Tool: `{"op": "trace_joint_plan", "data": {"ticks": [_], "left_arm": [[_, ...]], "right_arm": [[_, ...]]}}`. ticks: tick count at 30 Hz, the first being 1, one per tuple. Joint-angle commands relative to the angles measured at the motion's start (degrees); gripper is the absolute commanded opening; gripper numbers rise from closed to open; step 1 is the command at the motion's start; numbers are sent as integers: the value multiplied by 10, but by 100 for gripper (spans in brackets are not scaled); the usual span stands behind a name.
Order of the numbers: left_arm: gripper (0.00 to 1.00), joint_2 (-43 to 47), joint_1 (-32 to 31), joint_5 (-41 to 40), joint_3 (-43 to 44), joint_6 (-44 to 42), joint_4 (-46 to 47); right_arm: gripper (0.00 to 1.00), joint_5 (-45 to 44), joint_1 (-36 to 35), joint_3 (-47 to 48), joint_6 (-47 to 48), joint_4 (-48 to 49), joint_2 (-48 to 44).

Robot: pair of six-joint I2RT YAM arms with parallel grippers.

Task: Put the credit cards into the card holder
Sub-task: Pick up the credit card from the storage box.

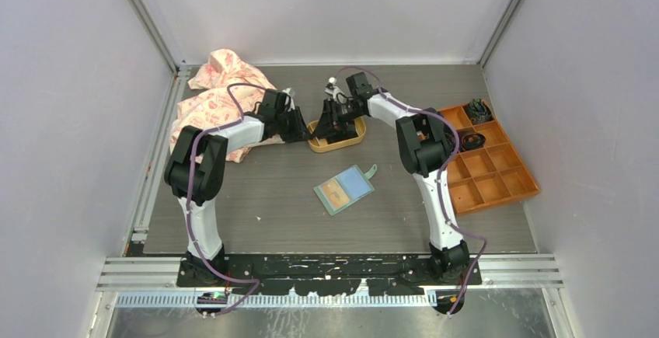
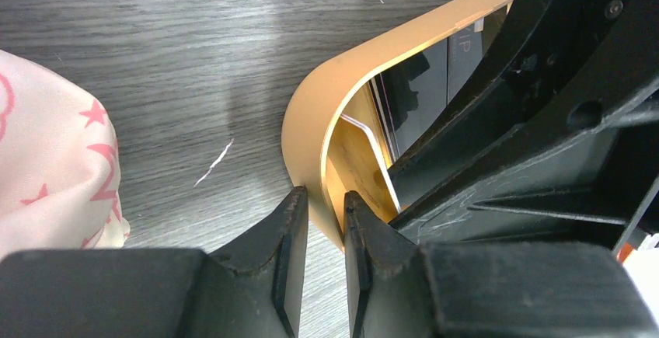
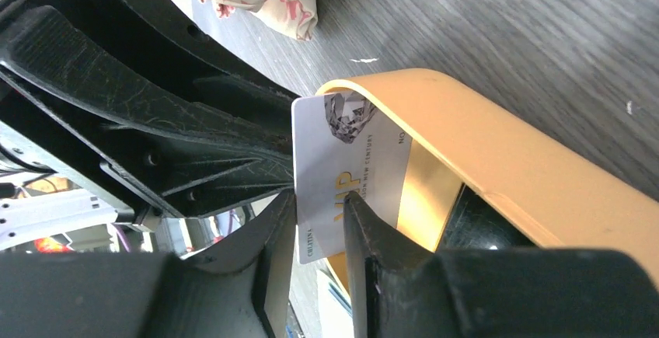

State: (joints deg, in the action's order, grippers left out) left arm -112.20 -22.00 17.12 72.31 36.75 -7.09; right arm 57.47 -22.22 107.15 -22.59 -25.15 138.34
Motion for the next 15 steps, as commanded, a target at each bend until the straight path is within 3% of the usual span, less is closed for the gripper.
{"op": "trace_joint_plan", "data": {"ticks": [1,7,15], "left_arm": [[24,-2,-3,10,22,-11,14],[24,0,-3,12,20,-11,15],[24,6,-3,14,17,-12,17]], "right_arm": [[34,-54,-6,31,62,-65,-35],[30,-126,-6,27,91,-88,-60],[26,-115,0,23,90,-88,-60]]}}
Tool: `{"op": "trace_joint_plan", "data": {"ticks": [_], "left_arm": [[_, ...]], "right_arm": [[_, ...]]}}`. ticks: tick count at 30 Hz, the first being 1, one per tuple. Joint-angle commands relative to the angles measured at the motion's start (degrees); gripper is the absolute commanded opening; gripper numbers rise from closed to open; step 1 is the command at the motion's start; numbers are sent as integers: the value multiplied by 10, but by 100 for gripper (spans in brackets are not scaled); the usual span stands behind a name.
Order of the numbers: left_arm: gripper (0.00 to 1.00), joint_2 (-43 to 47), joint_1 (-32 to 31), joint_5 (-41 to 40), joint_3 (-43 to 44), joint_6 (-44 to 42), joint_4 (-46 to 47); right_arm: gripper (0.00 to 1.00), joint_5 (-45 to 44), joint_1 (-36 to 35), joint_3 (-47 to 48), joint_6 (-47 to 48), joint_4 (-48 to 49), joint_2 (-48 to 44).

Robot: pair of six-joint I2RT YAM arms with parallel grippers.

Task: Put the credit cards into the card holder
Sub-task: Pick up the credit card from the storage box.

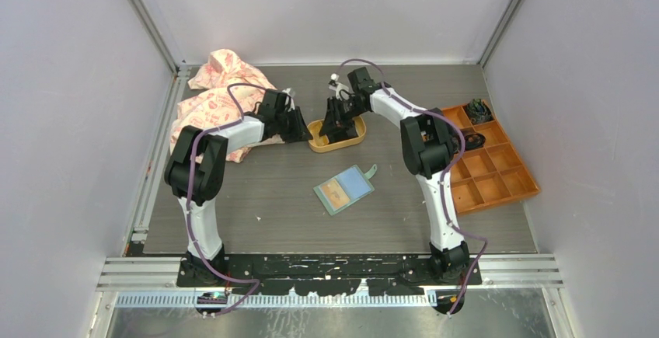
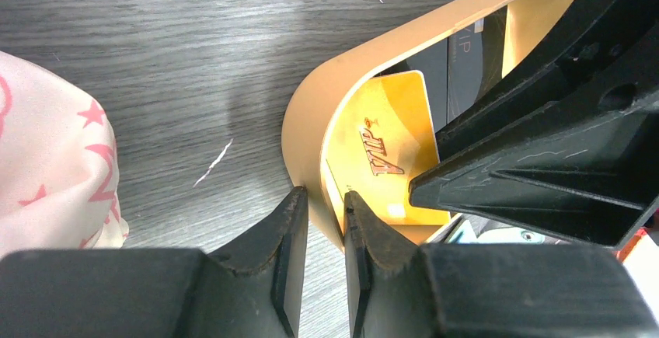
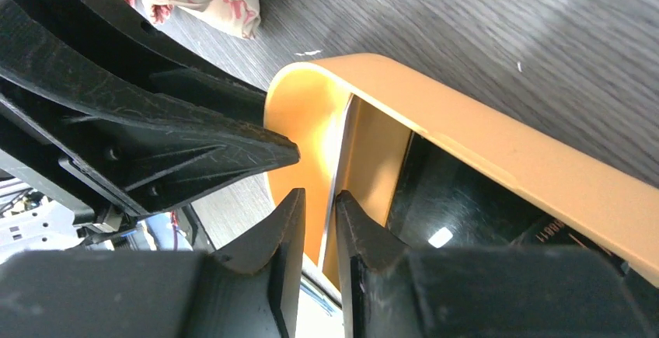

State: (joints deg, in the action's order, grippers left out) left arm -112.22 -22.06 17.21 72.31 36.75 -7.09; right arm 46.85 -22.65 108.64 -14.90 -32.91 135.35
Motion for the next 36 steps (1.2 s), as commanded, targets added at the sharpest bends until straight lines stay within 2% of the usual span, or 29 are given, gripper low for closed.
{"op": "trace_joint_plan", "data": {"ticks": [1,10,18,22,25,30,36], "left_arm": [[24,7,-3,15,17,-12,17],[25,10,-3,20,18,-12,17],[25,10,-4,26,17,-7,22],[26,17,-5,26,11,-7,21],[26,26,-5,28,4,-7,25],[28,51,-5,27,-7,-9,27],[35,110,-3,20,-27,-18,23]], "right_arm": [[27,-4,5,8,12,-10,-26],[31,49,8,19,-12,3,9],[34,8,1,46,-1,-22,34],[33,20,3,46,-4,-21,29],[27,50,12,28,-31,11,15],[10,81,29,8,-69,50,2],[8,110,46,-25,-117,108,-16]]}}
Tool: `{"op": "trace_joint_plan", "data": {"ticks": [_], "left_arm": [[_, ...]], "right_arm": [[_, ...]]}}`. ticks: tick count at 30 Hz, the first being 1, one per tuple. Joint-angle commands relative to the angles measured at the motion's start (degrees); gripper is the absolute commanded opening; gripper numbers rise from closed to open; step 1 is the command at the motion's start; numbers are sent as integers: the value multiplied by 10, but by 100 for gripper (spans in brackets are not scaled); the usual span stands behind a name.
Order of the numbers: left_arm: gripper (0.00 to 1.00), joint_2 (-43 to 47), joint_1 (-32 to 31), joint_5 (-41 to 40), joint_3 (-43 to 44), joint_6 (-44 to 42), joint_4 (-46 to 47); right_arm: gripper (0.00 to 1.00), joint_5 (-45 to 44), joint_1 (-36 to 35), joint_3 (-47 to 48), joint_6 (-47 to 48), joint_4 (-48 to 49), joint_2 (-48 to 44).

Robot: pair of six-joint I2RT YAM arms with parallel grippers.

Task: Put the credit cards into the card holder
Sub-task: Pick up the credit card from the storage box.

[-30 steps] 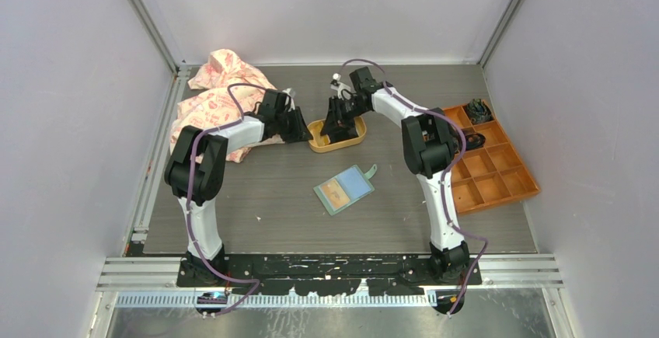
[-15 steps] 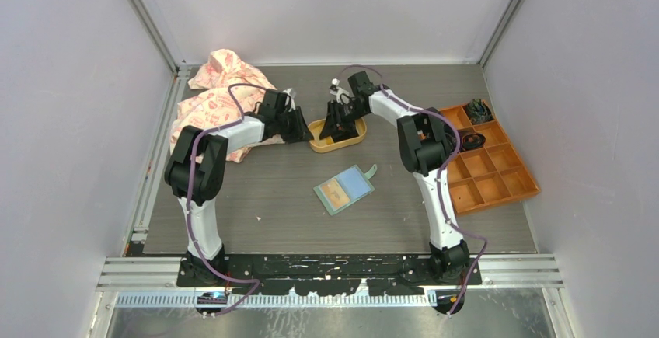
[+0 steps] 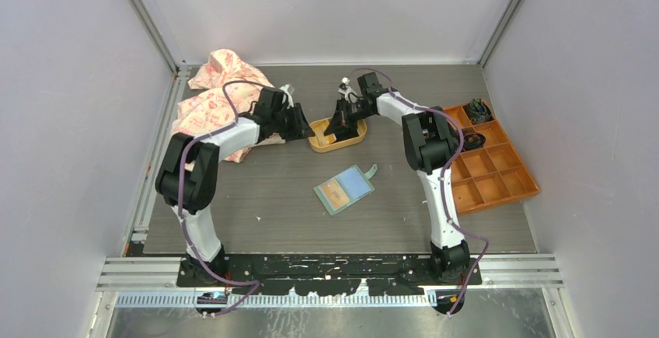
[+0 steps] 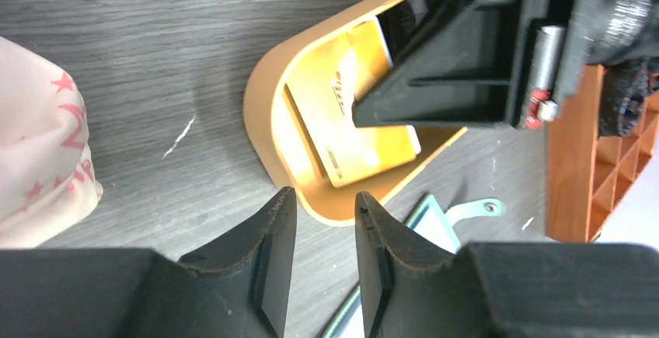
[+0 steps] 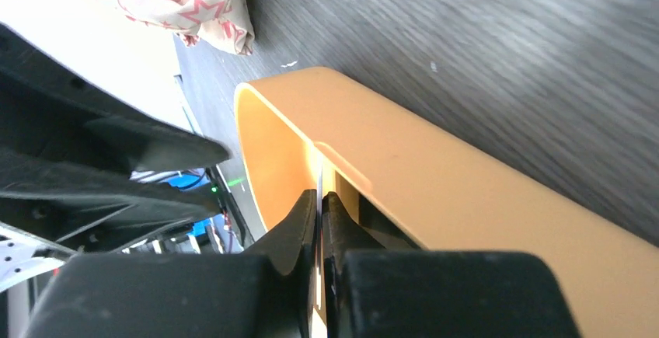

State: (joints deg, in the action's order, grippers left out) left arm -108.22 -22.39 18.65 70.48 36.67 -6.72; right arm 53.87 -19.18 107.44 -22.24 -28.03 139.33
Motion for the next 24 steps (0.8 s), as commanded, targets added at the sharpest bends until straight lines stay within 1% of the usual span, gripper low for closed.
{"op": "trace_joint_plan", "data": {"ticks": [1,4,8,10,18,24], "left_arm": [[36,82,1,6,-15,-18,21],[37,117,6,7,-39,-18,28],[37,168,17,13,-77,-19,33],[38,195,25,17,-98,-20,33],[38,294,36,24,-193,-21,35],[39,356,36,25,-241,-15,31]], "right_arm": [[8,42,13,-15,-46,63,-57],[11,47,17,-16,-49,65,-59],[24,51,19,-17,-51,65,-56],[28,52,19,-16,-52,65,-54],[27,36,21,-17,-46,53,-55],[27,34,27,-24,-42,48,-65]]}}
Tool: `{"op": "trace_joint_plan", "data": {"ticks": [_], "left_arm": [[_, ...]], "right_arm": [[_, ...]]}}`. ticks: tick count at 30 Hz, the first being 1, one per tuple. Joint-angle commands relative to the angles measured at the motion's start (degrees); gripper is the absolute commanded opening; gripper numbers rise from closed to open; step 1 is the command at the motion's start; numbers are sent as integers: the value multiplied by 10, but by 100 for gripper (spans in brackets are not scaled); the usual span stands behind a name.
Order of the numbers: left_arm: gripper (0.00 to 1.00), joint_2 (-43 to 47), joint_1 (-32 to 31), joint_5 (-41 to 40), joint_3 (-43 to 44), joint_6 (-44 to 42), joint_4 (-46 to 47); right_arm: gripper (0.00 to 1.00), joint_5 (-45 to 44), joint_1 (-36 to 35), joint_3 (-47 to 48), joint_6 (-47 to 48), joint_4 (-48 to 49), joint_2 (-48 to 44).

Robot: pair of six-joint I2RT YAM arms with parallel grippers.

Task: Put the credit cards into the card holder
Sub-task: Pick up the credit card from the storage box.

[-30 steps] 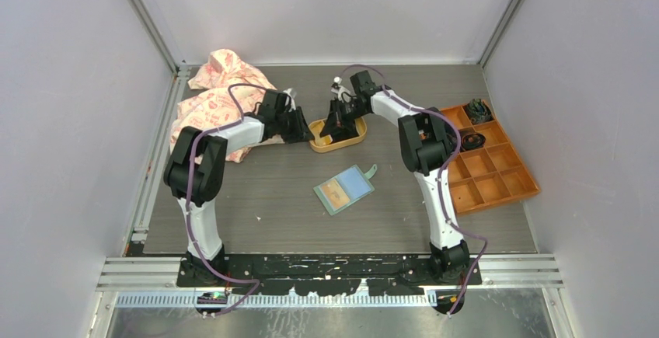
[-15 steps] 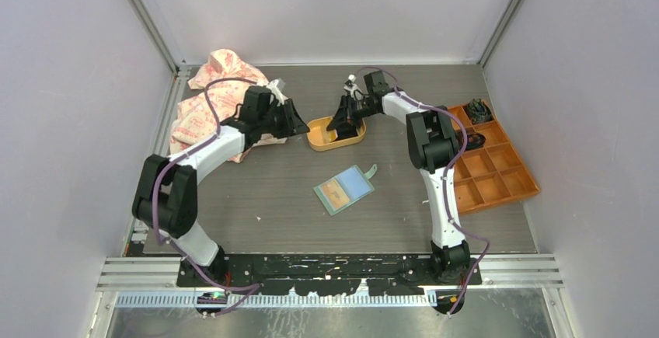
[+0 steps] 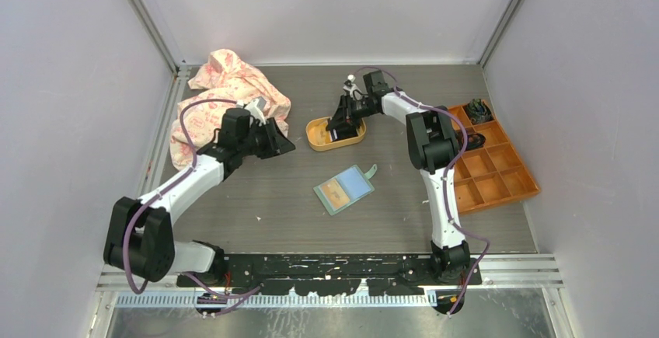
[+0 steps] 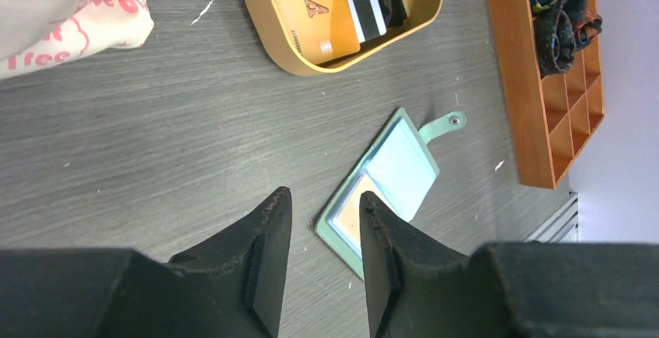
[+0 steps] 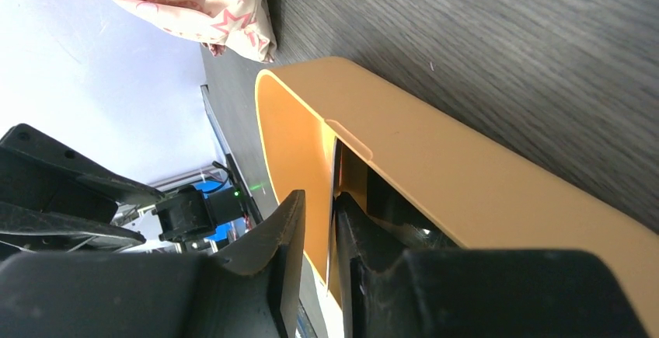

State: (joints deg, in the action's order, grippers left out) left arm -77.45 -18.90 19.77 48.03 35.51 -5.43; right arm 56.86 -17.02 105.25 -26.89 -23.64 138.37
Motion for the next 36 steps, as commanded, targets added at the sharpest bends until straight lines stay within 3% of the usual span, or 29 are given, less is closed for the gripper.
{"op": "trace_joint_plan", "data": {"ticks": [1,11,20,22,24,29,36], "left_arm": [[38,56,1,14,-22,-2,17],[39,114,1,17,-79,10,18],[39,150,3,53,-108,23,66],[40,169,5,60,-116,26,82],[49,189,11,68,-131,40,108],[77,232,30,109,-202,115,240],[77,246,30,188,-318,216,555]], "right_arm": [[26,4,6,-3,4,4,-56],[20,8,20,-21,1,12,-76],[7,9,39,-40,-5,25,-97],[5,15,45,-51,-10,37,-111],[5,23,53,-62,-14,46,-127],[4,74,57,-94,19,50,-183],[1,158,50,-174,151,-5,-311]]}}
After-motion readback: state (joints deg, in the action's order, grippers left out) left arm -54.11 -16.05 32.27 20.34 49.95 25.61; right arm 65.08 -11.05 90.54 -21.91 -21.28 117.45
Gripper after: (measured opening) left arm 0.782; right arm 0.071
